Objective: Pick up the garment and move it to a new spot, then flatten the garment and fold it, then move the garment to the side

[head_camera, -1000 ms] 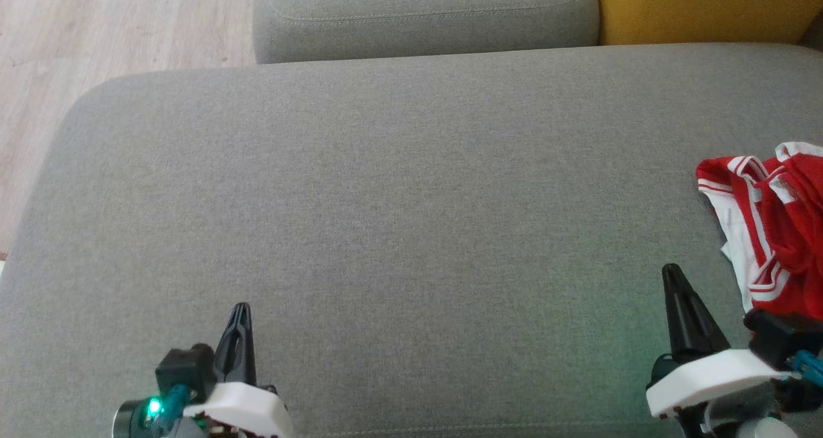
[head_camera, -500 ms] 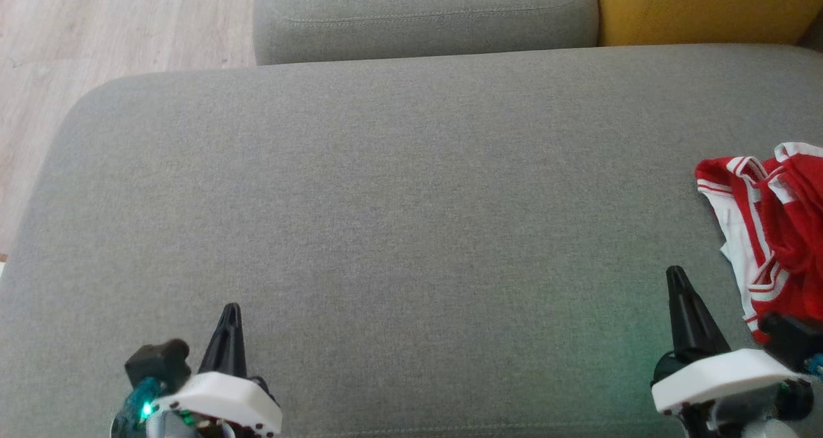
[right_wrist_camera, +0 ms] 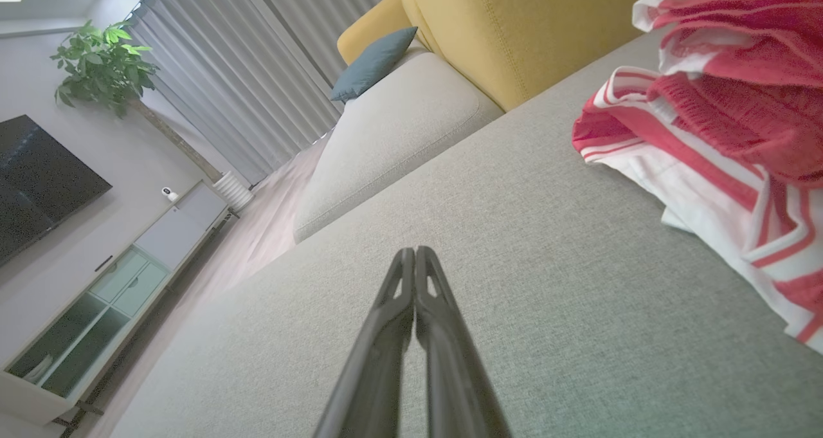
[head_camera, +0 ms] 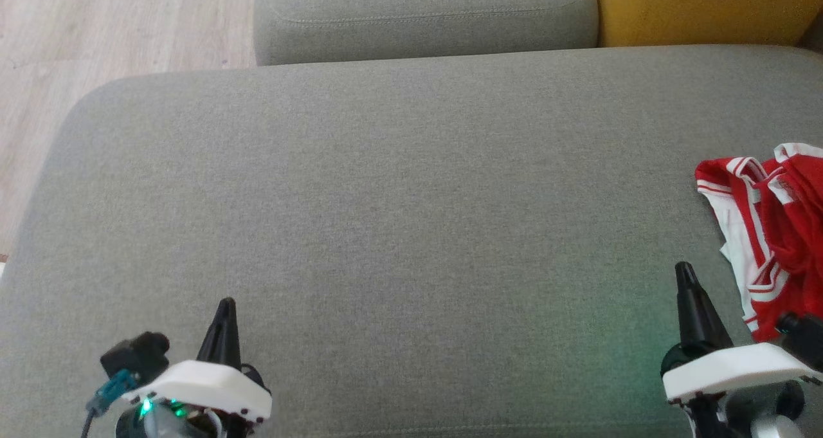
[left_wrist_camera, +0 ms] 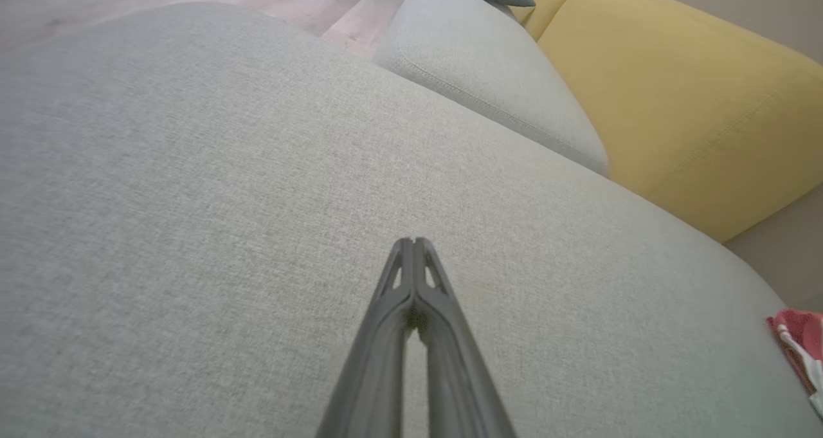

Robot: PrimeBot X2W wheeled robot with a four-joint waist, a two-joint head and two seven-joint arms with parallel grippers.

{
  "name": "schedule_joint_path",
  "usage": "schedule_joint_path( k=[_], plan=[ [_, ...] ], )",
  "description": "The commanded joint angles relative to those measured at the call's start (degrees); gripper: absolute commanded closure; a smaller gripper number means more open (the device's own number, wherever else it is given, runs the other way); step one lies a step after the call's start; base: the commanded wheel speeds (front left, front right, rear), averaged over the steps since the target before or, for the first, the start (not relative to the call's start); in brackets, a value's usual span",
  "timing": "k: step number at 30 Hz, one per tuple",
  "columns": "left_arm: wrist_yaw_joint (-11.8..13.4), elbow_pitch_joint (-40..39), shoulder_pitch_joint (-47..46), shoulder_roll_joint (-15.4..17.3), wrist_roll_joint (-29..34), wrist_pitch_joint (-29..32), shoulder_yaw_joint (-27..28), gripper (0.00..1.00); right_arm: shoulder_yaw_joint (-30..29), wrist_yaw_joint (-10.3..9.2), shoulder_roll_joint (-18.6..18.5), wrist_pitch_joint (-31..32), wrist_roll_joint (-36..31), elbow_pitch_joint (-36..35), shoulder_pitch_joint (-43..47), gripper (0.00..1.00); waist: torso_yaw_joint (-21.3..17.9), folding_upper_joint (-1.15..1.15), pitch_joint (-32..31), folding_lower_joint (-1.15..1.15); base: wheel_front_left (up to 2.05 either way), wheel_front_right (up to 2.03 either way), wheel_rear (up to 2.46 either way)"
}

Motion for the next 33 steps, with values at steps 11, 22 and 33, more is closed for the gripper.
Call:
schedule_joint_path(
  k=[11, 22, 33],
  plan=[
    [-2.27, -1.32, -3.58, -0.01, -8.3, 1.85, 3.49, 1.0, -0.09, 0.15, -1.13, 0.42, 8.47, -0.34, -3.97, 1.0, -0.04, 0.0, -0.09, 0.0, 0.0, 0.0, 0.0],
    [-3.95, -1.1, -4.17, -0.35, -15.01, 3.42, 5.33, 1.0, -0.4, 0.19, -1.22, 0.72, 15.2, 0.86, -4.91, 1.0, -0.07, 0.0, -0.17, 0.0, 0.0, 0.0, 0.0],
    [-5.81, -0.84, -4.84, -0.78, -22.35, 5.19, 7.42, 1.0, -0.78, 0.22, -1.29, 1.1, 22.58, 2.19, -5.94, 1.0, -0.11, 0.0, -0.26, 0.0, 0.0, 0.0, 0.0]
  ],
)
